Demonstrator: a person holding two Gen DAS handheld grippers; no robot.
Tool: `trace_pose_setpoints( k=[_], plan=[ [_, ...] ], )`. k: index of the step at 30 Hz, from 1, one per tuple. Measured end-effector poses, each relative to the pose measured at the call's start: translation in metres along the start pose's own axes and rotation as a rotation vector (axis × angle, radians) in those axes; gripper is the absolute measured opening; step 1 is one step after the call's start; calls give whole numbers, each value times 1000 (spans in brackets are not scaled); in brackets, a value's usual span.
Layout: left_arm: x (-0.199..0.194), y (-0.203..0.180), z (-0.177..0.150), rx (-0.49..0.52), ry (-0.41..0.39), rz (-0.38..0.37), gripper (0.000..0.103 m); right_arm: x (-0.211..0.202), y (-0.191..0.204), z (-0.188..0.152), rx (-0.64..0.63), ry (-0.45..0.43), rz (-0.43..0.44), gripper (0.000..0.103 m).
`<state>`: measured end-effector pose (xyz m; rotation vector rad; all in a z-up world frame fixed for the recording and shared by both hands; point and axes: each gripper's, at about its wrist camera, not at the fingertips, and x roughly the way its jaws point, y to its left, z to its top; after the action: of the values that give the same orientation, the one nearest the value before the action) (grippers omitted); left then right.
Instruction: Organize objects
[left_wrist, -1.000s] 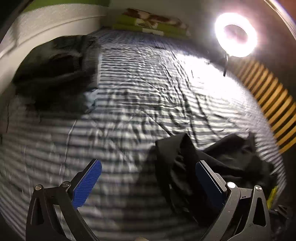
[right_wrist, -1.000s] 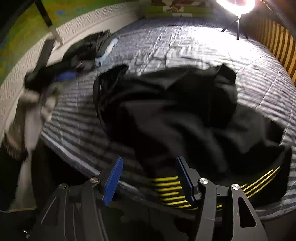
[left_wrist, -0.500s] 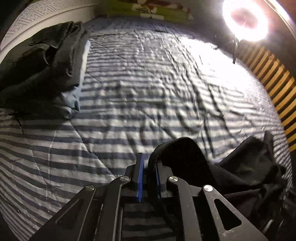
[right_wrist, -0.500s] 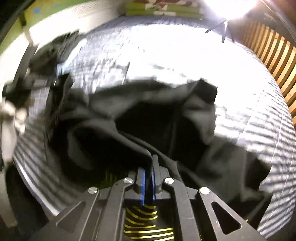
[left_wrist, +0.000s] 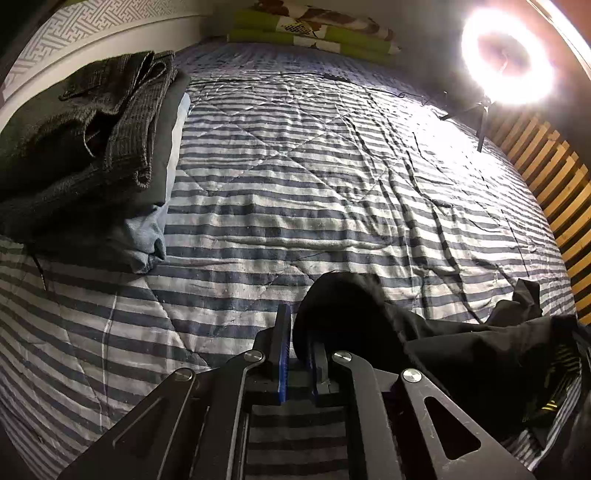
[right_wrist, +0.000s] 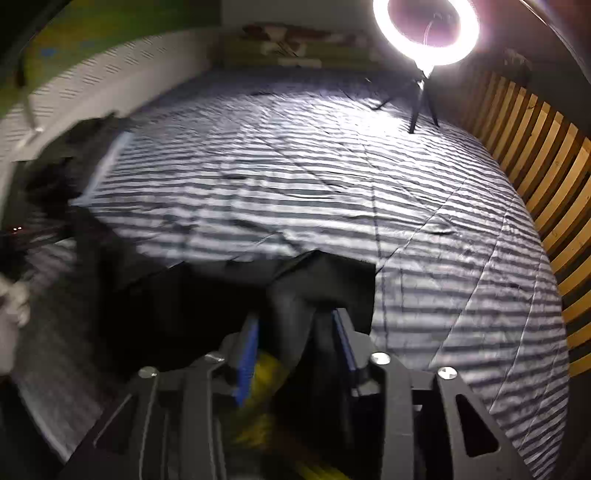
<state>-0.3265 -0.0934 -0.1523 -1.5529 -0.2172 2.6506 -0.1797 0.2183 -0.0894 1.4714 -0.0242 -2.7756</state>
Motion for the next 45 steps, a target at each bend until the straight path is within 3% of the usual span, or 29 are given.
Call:
trace_pose_setpoints(
  k=[3,6,9,14,15,16,18,21,28,32,36,40,45],
  plan=[
    [1,1,-2,-14,-6,-7,6,-18,21,-30,-68,1,88,36],
    [1,1,-2,-25,-10,-17,5,-17,46,-56,-165,31,119,41],
    [-4,1,-2,-33,-20,-21,4,1,69,-74,-276,62,26,46],
    [-20,4,-2,-70,-46,-54,3,34,80,-75,-324,119,-47,46],
    [-26,6,-1,-88,-54,-71,3,36,80,-75,-325,134,-60,42],
    [-30,6,-1,-93,-60,-80,3,35,80,-74,-320,140,-61,26],
    [-41,6,-1,-94,-78,-86,3,22,77,-70,-294,133,-62,15],
    [-67,5,-1,-89,-121,-106,3,-15,70,-63,-242,74,-47,12],
    [-180,10,-2,-111,-310,-203,3,-147,59,-36,-145,-169,-38,9],
    [-259,20,-8,-124,-446,-246,3,-222,66,-22,-110,-310,28,9],
    [-335,39,-21,-146,-570,-266,3,-259,89,-10,-122,-364,127,8],
    [-413,71,-24,-180,-693,-169,3,-279,124,5,-160,-395,252,8],
    [-486,102,-4,-218,-787,-55,3,-294,158,28,-174,-450,411,8]
  ],
)
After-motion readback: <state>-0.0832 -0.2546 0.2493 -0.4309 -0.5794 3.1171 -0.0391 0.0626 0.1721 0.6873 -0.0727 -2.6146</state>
